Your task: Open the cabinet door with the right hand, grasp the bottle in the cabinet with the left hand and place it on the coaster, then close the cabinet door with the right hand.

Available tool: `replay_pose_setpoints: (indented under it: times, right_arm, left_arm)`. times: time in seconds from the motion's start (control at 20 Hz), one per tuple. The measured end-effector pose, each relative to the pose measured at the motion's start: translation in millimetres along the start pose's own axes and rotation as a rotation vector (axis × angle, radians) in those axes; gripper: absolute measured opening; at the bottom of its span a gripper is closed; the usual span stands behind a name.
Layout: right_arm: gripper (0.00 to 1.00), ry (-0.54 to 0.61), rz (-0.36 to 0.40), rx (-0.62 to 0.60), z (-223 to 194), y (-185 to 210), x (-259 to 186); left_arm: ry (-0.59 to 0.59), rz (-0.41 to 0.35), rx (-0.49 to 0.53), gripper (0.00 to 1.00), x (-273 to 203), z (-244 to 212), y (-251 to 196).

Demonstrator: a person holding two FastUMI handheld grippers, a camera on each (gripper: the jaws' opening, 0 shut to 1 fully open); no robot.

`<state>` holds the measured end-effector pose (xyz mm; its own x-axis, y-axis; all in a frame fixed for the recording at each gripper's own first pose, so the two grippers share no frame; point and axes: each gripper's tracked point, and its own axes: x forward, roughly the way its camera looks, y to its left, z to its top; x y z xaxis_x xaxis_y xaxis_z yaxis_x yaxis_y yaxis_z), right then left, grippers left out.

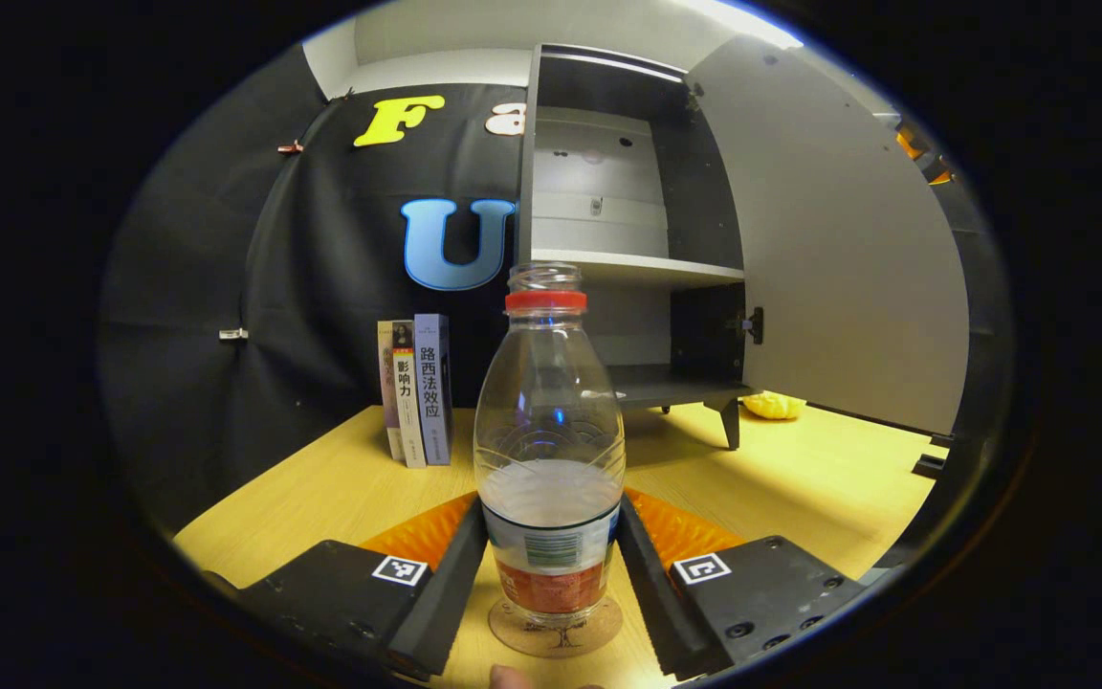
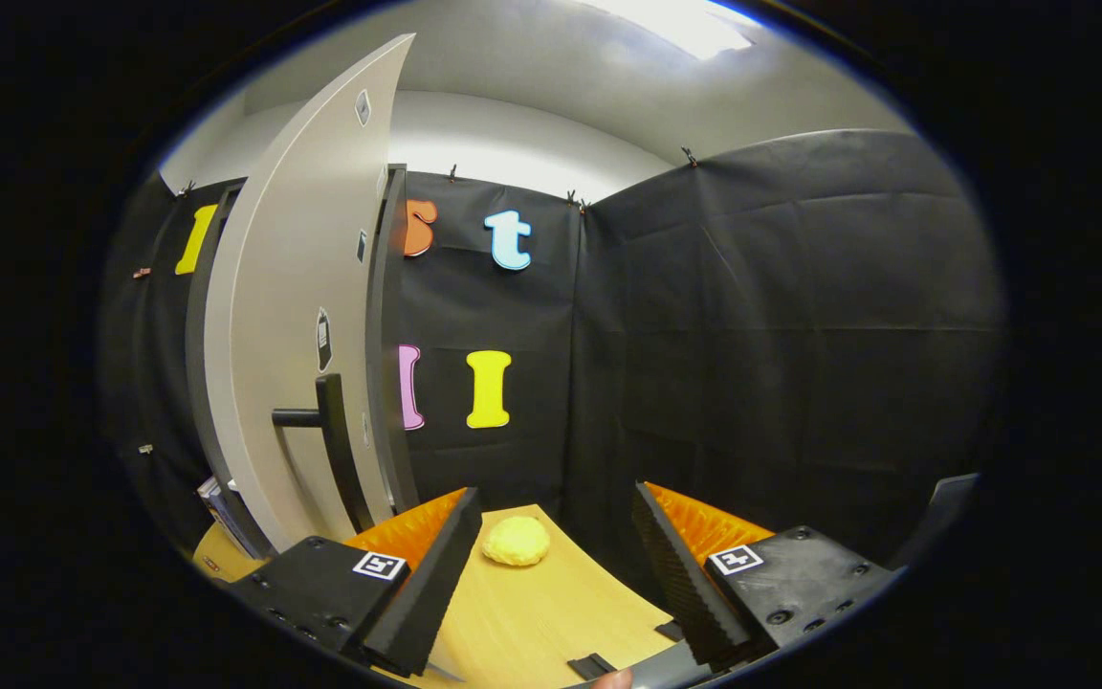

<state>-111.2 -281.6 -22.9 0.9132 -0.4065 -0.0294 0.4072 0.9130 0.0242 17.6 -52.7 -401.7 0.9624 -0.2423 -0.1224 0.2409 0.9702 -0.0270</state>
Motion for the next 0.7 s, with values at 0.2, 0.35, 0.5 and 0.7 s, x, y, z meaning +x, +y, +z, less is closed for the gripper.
replay_pose_setpoints:
  times: [0.2,0.35,0.5,0.7]
  right_arm:
    - [0.99,-0.004,-0.015,0.006,1.2,-3.3,-3.7]
    - [0.99,-0.01,-0.021,-0.014,1.3,-6.9,-6.1]
    - [0.99,-0.008,-0.012,-0.004,0.5,-6.7,-7.7]
    - [0.99,0.006,0.0,-0.001,-4.2,-7.5,-9.1]
  left_arm:
    - [0.021,-0.027,0.011,0.79,2.7,-9.4,-3.3]
    - [0.036,-0.037,-0.001,0.79,-0.8,-12.8,-7.1]
    - [0.065,-0.047,-0.039,0.8,-5.1,-18.4,-9.0]
    - [0.067,-0.043,-0.052,0.94,-10.8,-13.9,-8.7]
